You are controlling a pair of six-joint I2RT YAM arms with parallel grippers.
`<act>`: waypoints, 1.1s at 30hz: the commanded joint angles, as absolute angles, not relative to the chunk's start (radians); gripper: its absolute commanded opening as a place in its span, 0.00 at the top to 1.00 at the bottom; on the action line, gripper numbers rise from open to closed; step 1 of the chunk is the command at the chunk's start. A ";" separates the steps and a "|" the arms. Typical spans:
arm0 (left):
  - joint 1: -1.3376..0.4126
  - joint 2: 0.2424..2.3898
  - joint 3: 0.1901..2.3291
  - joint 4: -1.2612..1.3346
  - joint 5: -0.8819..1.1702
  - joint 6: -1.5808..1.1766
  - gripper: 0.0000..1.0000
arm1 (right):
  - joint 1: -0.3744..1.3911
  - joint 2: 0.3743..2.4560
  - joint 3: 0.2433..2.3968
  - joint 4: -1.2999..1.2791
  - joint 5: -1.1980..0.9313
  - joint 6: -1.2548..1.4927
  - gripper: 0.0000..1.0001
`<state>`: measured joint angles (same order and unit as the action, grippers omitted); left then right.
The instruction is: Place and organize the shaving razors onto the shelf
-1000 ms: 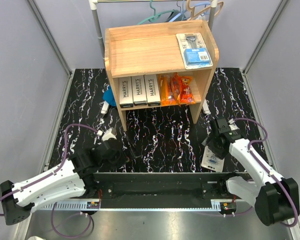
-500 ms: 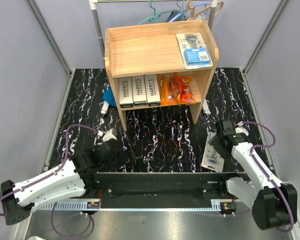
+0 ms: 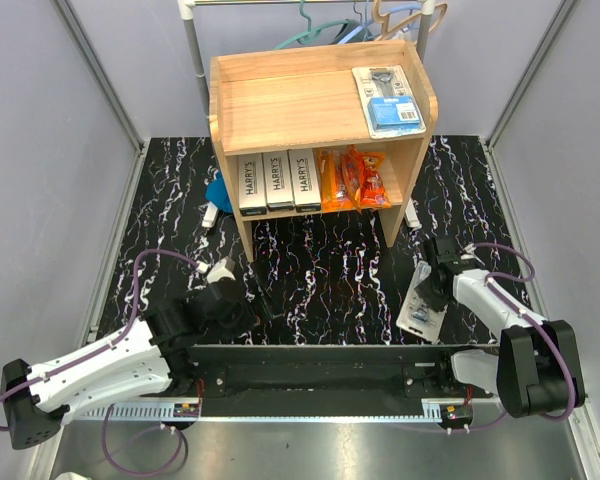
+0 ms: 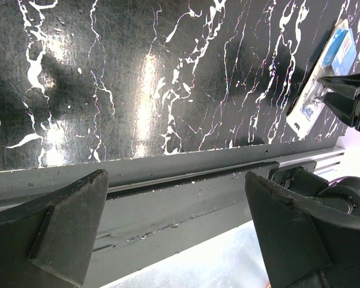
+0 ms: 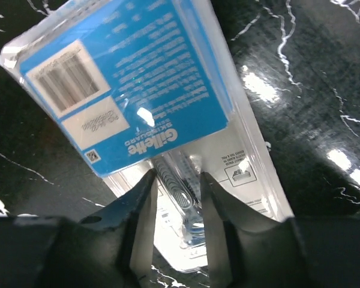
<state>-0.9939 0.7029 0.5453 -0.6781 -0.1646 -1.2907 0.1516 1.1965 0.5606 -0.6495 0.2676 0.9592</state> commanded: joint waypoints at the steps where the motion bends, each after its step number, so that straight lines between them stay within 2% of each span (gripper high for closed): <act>1: -0.996 0.692 0.543 -0.635 -0.153 -1.278 0.01 | 0.146 1.215 0.541 -0.589 0.230 0.950 0.68; 3: -0.994 0.692 0.548 -0.635 -0.153 -1.275 0.01 | 0.147 1.241 0.546 -0.578 0.212 0.933 0.78; 4: -0.996 0.692 0.549 -0.635 -0.153 -1.276 0.01 | 0.146 1.255 0.552 -0.574 0.184 0.919 0.91; 7: -0.996 0.695 0.552 -0.635 -0.153 -1.272 0.01 | 0.146 1.305 0.571 -0.568 0.132 0.891 1.00; 22: -0.996 0.703 0.571 -0.635 -0.158 -1.249 0.01 | 0.147 1.224 0.611 -0.597 0.026 0.816 1.00; 33: -0.996 0.710 0.568 -0.606 -0.153 -1.239 0.01 | 0.149 1.023 0.721 -0.759 -0.064 0.779 1.00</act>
<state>-0.9939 0.7036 0.5453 -0.6685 -0.1642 -1.2621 0.1448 1.0683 0.6224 -0.6811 0.0101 0.8181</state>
